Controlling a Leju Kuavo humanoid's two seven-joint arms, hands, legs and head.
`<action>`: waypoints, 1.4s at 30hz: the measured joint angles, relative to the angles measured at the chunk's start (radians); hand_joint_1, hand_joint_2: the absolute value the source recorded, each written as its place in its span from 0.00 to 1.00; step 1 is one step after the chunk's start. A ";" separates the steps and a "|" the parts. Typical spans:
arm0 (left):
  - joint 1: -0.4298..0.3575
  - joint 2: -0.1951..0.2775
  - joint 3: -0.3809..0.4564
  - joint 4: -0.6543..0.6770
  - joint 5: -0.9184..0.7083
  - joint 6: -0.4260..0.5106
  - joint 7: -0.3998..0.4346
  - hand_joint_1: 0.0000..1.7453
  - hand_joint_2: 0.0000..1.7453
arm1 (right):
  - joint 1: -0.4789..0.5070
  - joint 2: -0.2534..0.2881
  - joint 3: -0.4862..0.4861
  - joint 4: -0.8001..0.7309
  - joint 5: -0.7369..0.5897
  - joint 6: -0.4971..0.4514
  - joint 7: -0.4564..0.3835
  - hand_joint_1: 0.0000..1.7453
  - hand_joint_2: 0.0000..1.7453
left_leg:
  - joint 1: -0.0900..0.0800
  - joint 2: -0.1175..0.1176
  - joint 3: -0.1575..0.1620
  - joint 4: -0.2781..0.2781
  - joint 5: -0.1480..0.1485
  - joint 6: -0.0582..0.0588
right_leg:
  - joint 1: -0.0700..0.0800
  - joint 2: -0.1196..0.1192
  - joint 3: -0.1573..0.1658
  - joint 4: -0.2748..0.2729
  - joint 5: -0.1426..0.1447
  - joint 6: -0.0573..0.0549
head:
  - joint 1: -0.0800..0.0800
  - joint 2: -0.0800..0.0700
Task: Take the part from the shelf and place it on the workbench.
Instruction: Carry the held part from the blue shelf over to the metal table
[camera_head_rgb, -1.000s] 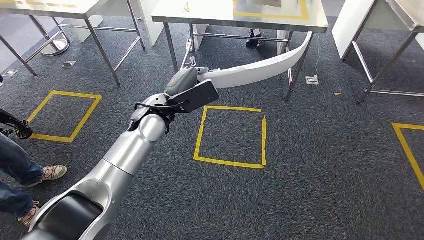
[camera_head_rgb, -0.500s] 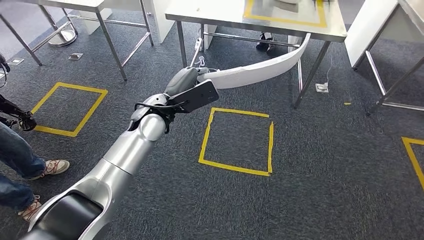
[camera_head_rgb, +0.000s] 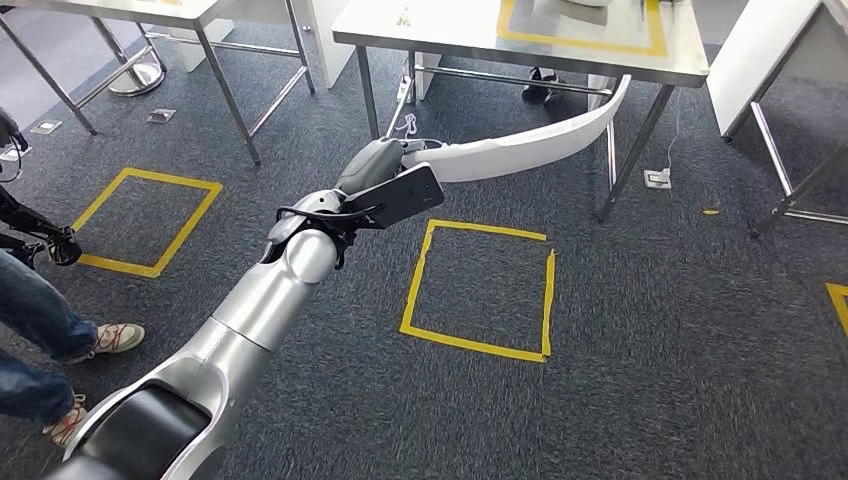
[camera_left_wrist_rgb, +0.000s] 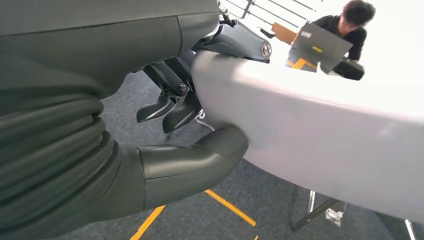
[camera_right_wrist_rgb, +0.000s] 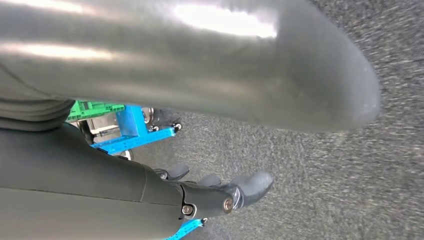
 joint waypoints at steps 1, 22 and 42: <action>0.000 0.000 0.000 0.000 0.000 0.000 0.000 1.00 1.00 | 0.000 0.000 0.000 0.000 0.000 0.000 0.000 0.00 0.00 | 0.000 0.002 -0.004 0.009 -0.001 -0.001 | 0.000 0.000 0.003 -0.001 -0.001 -0.002 | 0.000 0.000; 0.001 -0.001 -0.002 -0.003 0.000 -0.003 0.000 1.00 1.00 | -0.002 0.004 0.000 0.000 0.000 0.005 0.004 0.00 0.00 | 0.007 0.006 -0.057 -0.043 0.073 0.046 | -0.003 0.004 -0.096 0.281 -0.165 0.048 | -0.001 0.000; -0.006 0.008 -0.002 0.008 0.001 -0.018 0.000 1.00 1.00 | 0.000 0.005 0.000 0.000 0.008 0.015 0.034 0.00 0.00 | 0.005 0.011 -0.150 0.050 0.067 0.000 | 0.000 0.007 0.095 0.000 -0.079 -0.005 | -0.002 0.000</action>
